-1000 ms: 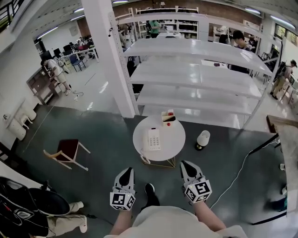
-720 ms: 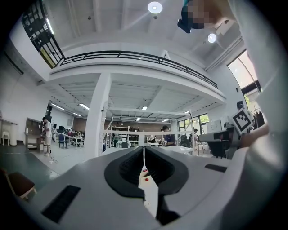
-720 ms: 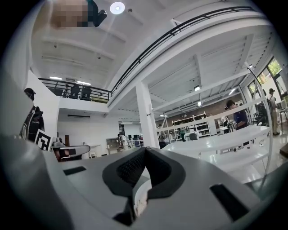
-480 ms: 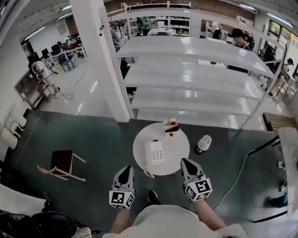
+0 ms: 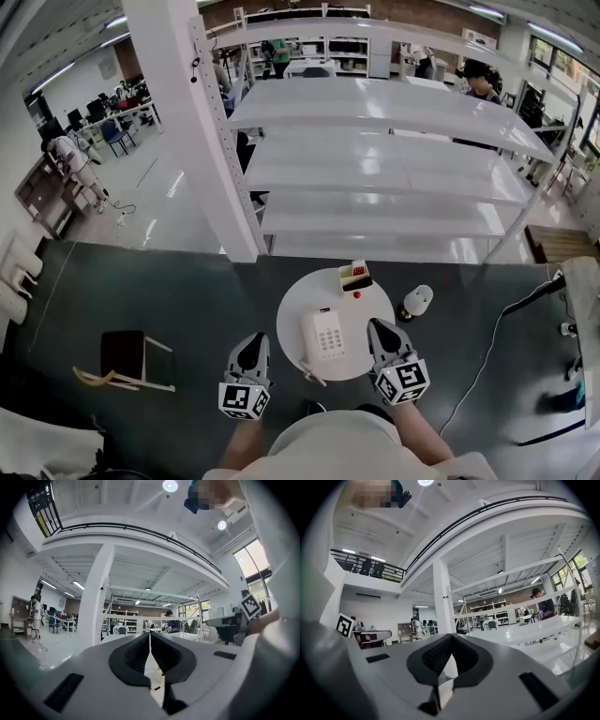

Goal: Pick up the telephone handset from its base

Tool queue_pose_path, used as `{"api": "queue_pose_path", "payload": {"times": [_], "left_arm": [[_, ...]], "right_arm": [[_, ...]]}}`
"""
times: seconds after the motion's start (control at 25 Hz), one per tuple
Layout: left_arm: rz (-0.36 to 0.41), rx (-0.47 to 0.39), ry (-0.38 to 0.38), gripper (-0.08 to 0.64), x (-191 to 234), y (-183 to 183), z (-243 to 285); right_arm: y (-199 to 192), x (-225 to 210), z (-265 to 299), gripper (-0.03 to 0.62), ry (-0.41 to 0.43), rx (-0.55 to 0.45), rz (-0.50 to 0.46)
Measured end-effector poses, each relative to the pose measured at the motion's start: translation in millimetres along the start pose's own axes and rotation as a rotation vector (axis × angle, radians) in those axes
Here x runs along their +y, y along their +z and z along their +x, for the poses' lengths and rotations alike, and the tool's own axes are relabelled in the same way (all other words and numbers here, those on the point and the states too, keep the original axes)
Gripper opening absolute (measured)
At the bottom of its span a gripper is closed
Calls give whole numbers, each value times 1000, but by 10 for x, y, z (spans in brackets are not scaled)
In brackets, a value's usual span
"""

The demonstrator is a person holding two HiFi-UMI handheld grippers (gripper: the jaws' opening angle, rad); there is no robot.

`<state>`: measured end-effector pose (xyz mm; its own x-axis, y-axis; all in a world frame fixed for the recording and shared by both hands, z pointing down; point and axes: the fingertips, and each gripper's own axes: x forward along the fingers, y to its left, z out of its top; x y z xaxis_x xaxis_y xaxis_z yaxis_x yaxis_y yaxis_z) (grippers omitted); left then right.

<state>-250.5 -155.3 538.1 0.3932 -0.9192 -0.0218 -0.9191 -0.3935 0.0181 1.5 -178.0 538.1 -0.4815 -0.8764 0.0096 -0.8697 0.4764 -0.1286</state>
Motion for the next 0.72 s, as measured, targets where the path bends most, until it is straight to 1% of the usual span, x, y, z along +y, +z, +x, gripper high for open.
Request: {"api": "queue_pose_path", "payload": {"times": [0.16,0.36,0.56,0.72], "left_arm": [[-17,3,-14,25,124,-33,177],[-22,-1,-17,25,154,-46,350],[-17,5,5,25,127,-16,498],[-35,-2,22,25,18,25,619]], "right_arm": [[16,-9,188,9,10,6,-14],[20,-90,326,9,22,6,-22],[93,-183,413,9,62,2,-49],[132,-319,441,9,86,9,-38]]}}
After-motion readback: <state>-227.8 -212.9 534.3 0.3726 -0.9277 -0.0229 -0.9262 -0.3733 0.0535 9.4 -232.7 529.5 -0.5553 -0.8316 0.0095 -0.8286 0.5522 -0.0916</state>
